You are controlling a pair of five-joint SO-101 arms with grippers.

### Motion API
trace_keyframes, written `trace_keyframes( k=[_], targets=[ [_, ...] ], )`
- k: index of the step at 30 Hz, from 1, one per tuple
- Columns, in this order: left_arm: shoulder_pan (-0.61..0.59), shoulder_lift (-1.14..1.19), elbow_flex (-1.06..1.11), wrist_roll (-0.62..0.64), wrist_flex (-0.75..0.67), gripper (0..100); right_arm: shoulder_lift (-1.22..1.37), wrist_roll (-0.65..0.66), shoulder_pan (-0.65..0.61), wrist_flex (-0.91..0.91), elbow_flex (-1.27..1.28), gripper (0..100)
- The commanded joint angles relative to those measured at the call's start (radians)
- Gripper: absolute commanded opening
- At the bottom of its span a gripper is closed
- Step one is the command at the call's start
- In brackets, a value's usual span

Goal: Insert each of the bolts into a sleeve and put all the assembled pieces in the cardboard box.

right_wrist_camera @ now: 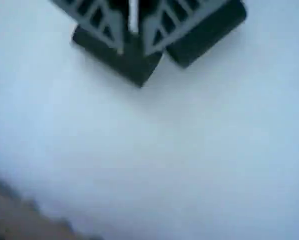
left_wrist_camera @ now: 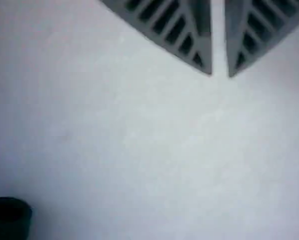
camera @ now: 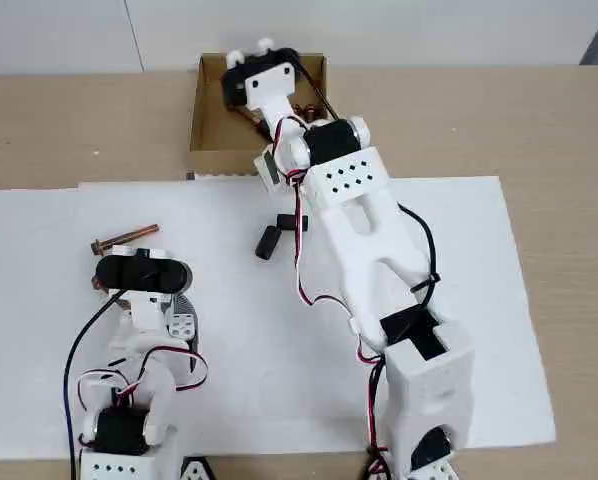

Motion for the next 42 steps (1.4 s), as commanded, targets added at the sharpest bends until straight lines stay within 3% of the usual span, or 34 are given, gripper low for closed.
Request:
trace_keyframes(
  k=[1, 8, 16, 23, 30, 42],
  targets=[
    [0.000, -0.012, -0.004, -0.005, -0.006, 1, -0.071, -0.106, -0.028, 0.108, -0.052, 0.4],
    [0.000, -0.012, -0.004, -0.005, -0.006, 1, -0.065, -0.301, -0.065, 0.223, -0.052, 0.4],
    [0.000, -0.012, -0.004, -0.005, -0.006, 1, -0.062, -0.400, -0.105, 0.220, -0.052, 0.7],
    [0.000, -0.012, -0.004, -0.005, -0.006, 1, -0.033, -0.437, -0.125, 0.214, -0.052, 20.6],
    [0.000, -0.012, -0.004, -0.005, -0.005, 1, 0.038, -0.440, -0.136, 0.133, -0.052, 12.3],
    [0.000, -0.012, -0.004, -0.005, -0.005, 1, 0.171, -0.442, -0.136, 0.101, -0.052, 12.2]
  ],
)
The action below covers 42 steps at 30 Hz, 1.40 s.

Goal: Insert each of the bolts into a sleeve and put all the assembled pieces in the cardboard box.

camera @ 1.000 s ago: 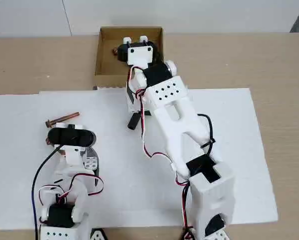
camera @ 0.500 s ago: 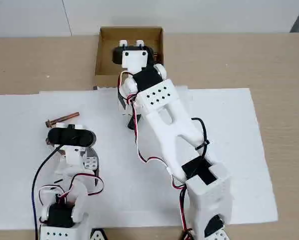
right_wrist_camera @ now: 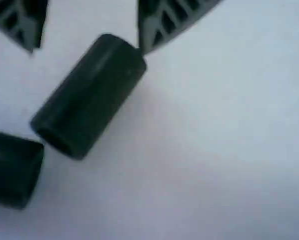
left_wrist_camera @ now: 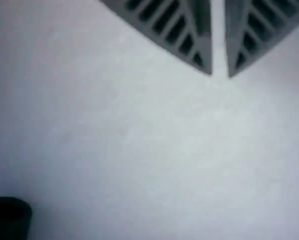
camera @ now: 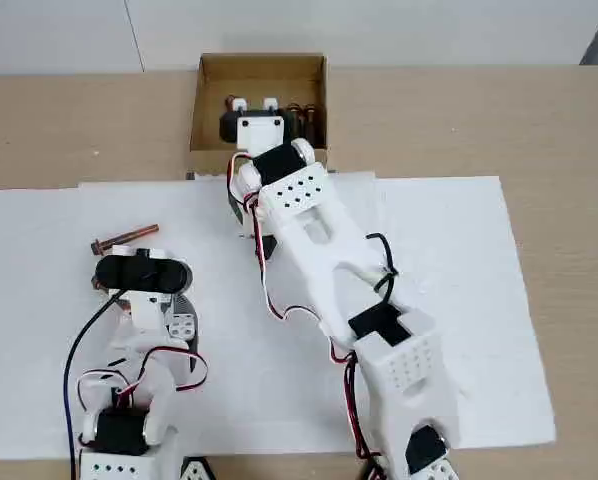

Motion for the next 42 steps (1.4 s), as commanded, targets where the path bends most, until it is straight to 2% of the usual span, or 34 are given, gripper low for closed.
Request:
trace_keyframes(
  k=[1, 10, 37, 42],
  targets=[
    [0.000, -0.012, -0.004, -0.005, -0.005, 1, 0.012, -0.006, -0.004, -0.016, -0.046, 12.2],
    [0.000, -0.012, -0.004, -0.003, -0.005, 1, 0.053, -0.002, -0.004, -0.079, -0.046, 12.3],
    [-0.002, -0.012, -0.004, -0.003, -0.005, 1, 0.156, 0.000, -0.004, -0.074, -0.046, 11.4],
    [-0.002, -0.012, -0.004, -0.003, -0.005, 1, 0.150, 0.003, -0.004, -0.068, -0.046, 0.0]
  ],
)
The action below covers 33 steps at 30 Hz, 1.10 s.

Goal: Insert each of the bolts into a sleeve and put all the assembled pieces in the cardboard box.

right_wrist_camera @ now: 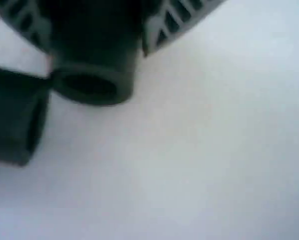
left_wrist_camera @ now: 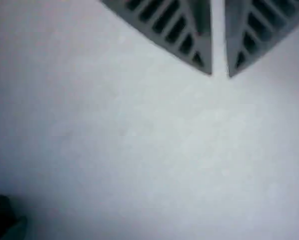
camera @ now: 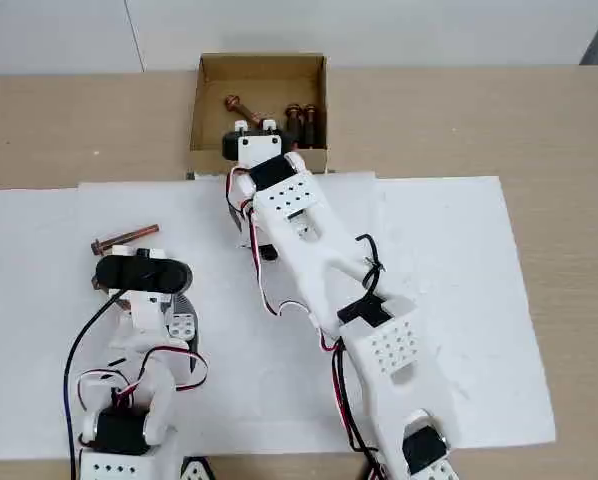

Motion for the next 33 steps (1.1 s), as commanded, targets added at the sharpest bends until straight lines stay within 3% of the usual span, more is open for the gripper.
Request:
trace_keyframes(
  k=[1, 7, 27, 33],
  targets=[
    [-0.002, -0.012, -0.004, -0.003, -0.005, 1, -0.012, 0.009, -0.008, 0.005, -0.025, 1.0],
    [-0.002, -0.012, -0.004, -0.005, -0.005, 1, -0.070, 0.011, -0.005, 0.044, -0.026, 1.3],
    [0.000, -0.012, -0.007, -0.009, -0.005, 1, -0.690, 0.041, 0.041, 0.266, -0.020, 0.3],
    [-0.002, -0.008, -0.180, -0.009, 0.003, 1, -0.845, 0.038, 0.077, 0.272, 0.100, 0.3]
  ],
)
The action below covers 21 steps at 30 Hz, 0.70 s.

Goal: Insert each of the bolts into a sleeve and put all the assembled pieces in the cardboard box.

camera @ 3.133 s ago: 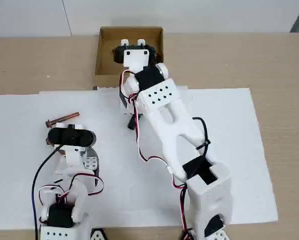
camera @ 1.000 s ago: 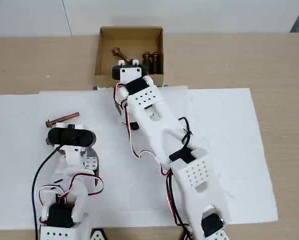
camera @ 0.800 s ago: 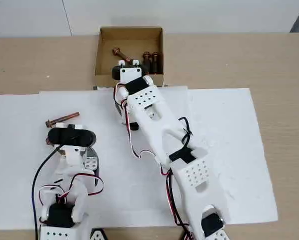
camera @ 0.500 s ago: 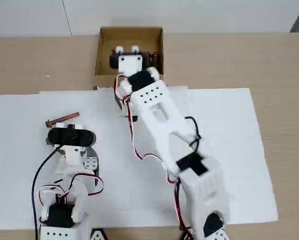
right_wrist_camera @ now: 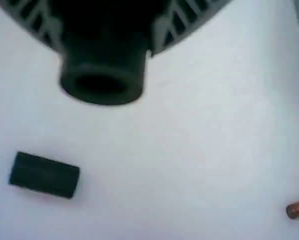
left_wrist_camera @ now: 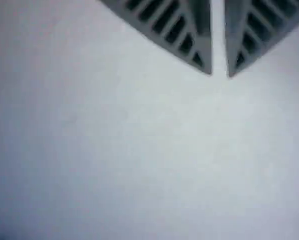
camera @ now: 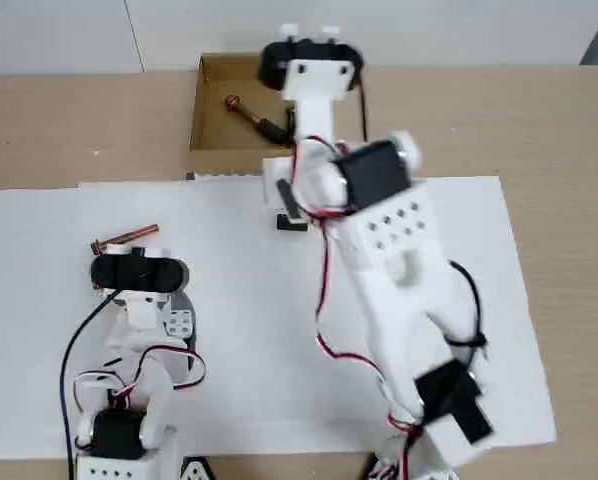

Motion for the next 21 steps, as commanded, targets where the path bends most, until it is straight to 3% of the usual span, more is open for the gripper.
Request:
trace_keyframes(
  k=[1, 10, 15, 21],
  targets=[
    [-0.002, -0.006, -0.142, -0.009, 0.005, 1, -0.147, 0.002, 0.019, 0.008, 0.094, 0.3],
    [0.000, 0.031, -0.421, -0.009, 0.198, 1, -0.433, 0.002, 0.124, -0.004, 0.476, 0.3],
    [0.000, 0.258, -0.581, 0.012, 0.241, 1, -0.533, 0.000, 0.191, -0.010, 0.661, 0.3],
    [0.000, 0.598, -0.799, 0.152, 0.242, 1, -0.654, 0.002, 0.268, -0.104, 0.882, 0.3]
  ],
)
